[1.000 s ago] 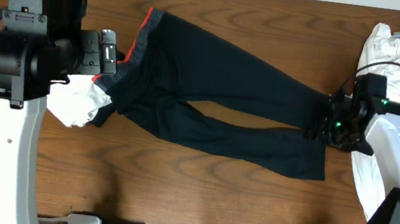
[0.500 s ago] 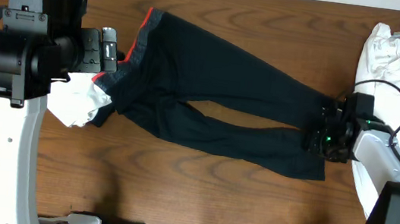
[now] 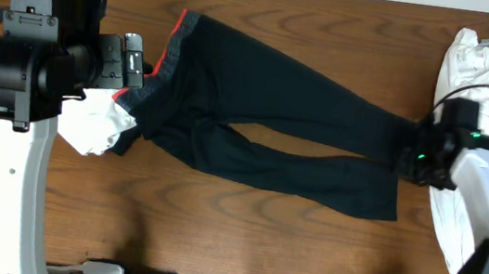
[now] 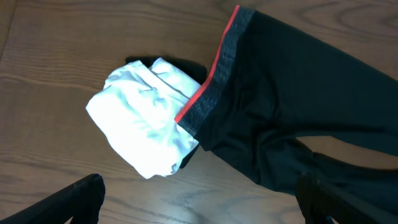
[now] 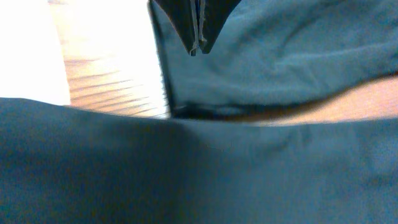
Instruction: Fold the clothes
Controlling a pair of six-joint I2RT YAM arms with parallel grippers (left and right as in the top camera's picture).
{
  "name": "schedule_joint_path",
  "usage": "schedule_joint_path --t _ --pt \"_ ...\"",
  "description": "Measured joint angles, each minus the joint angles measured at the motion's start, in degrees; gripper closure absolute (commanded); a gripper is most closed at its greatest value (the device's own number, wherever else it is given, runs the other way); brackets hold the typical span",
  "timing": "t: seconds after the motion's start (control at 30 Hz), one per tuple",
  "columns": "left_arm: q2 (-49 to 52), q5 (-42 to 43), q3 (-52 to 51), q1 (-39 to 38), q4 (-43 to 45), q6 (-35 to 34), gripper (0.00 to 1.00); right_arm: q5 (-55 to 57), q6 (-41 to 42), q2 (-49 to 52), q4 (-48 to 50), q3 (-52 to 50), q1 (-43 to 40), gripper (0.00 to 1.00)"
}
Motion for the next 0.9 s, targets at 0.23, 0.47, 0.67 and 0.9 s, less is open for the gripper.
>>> schedule_joint_path --t 0.23,0.47,0.67,0.9 --pt "0.0 0.0 0.0 0.0 0.0 -0.02 0.0 -3.96 0.04 -1.09 -2.45 -2.95 -1.53 0.55" --pt "0.0 -0.02 0.0 0.0 0.02 -0.02 0.0 -12.35 -0.26 -0.37 5.95 -15.78 2.84 0.44" --pt "0.0 0.0 0.0 0.0 0.0 -0.02 0.0 -15.89 0.55 -1.18 12.59 -20.33 4.26 0.81" --pt "0.0 0.0 0.0 0.0 0.24 -0.02 0.0 -16.37 0.68 -1.01 12.09 -21.05 4.26 0.99"
